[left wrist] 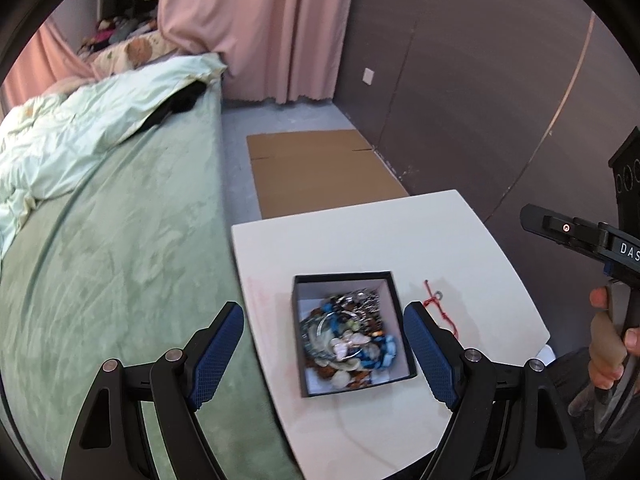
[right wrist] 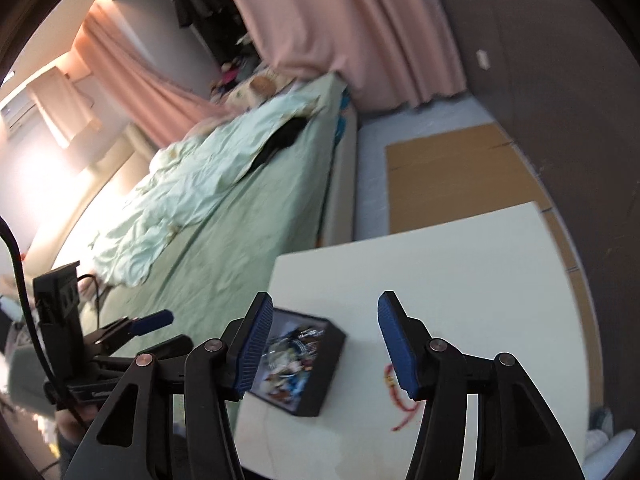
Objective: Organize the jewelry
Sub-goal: 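Carry the silver chain over the box and open the right tool, then grasp the red string bracelet with the left tool, then lower the red bracelet into the box with the left tool while the right grasps the small silver ring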
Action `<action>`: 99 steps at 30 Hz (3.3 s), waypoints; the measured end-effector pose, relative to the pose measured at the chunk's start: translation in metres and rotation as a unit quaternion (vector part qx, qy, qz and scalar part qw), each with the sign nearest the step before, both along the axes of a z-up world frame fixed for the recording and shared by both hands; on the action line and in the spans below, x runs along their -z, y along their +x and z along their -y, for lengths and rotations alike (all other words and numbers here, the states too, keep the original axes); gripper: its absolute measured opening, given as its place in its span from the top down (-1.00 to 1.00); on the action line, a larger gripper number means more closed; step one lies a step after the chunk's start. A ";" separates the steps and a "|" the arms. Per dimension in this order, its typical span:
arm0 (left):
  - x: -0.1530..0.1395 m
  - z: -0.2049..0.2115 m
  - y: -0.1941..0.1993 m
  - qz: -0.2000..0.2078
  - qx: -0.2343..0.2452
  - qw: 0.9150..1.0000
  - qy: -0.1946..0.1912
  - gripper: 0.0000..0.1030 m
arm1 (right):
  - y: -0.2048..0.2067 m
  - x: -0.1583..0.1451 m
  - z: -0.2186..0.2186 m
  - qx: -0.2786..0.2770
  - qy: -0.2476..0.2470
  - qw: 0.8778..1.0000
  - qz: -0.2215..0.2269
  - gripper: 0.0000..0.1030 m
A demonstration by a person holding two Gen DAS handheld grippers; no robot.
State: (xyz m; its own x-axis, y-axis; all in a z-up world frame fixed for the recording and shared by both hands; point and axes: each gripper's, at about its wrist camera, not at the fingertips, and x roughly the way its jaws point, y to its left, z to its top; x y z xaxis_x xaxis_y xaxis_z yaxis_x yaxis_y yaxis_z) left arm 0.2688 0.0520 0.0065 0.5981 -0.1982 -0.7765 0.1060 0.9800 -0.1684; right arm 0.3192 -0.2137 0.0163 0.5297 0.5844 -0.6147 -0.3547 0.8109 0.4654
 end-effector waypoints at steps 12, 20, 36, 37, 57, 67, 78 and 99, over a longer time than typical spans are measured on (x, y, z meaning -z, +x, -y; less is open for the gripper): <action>0.001 0.057 0.000 0.020 0.024 0.999 0.012 -0.61 | -0.023 0.044 0.075 0.073 0.042 0.996 -0.025 -0.99; 0.007 0.097 0.000 0.003 0.052 0.999 0.013 -0.61 | -0.033 0.059 0.103 0.095 0.072 0.992 -0.044 -1.00; 0.049 0.165 0.024 -0.083 0.111 0.988 0.071 -0.33 | -0.042 0.089 0.159 0.134 0.118 0.978 -0.103 -0.58; 0.052 0.168 0.026 -0.089 0.112 0.987 0.070 -0.29 | -0.041 0.091 0.160 0.135 0.120 0.978 -0.107 -0.52; 0.119 0.204 0.071 -0.160 0.107 0.978 0.076 0.26 | -0.038 0.104 0.178 0.163 0.141 0.968 -0.130 -0.39; 0.130 0.210 0.070 -0.151 0.110 0.978 0.096 0.74 | -0.036 0.105 0.174 0.163 0.131 0.969 -0.133 -0.39; 0.103 0.193 0.058 -0.118 0.115 0.983 0.075 0.89 | -0.030 0.106 0.161 0.145 0.112 0.974 -0.135 -0.30; 0.025 0.101 0.040 -0.046 0.065 0.997 0.021 0.89 | 0.016 0.108 0.045 0.007 -0.027 0.990 -0.136 0.18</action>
State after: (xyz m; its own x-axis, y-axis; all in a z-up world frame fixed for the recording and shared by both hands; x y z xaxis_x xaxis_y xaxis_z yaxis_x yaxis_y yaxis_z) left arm 0.3086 -0.0490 -0.0186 0.4944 -0.2364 -0.8364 0.2191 0.9651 -0.1432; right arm 0.3356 -0.2583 -0.0921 0.3470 0.5411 -0.7660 -0.2110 0.8409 0.4984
